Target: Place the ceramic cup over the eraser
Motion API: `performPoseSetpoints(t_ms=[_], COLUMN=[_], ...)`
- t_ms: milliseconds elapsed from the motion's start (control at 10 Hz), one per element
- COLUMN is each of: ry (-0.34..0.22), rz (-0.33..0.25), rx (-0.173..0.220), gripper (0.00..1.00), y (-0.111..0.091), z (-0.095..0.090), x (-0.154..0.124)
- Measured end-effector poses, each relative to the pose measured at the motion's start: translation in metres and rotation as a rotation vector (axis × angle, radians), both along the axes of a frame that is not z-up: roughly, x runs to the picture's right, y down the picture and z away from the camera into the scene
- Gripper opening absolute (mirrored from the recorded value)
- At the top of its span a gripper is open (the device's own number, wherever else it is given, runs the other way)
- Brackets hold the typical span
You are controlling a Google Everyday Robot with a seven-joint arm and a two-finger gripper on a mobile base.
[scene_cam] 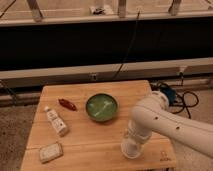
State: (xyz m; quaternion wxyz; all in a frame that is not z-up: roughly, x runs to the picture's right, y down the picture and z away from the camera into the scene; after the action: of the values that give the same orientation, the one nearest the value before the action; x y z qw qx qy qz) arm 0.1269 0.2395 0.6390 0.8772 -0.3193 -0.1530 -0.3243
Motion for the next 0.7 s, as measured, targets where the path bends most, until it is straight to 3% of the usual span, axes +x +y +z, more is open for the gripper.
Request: performPoseSetpoints(t_ms=[500, 700], ry=[0.029, 0.056], rz=[-0.012, 0.03], rx=[-0.039, -0.036], gripper=[0.8, 0.8], y=[0.009, 0.003], z=[0.016, 0.017], x=[0.001, 0.008])
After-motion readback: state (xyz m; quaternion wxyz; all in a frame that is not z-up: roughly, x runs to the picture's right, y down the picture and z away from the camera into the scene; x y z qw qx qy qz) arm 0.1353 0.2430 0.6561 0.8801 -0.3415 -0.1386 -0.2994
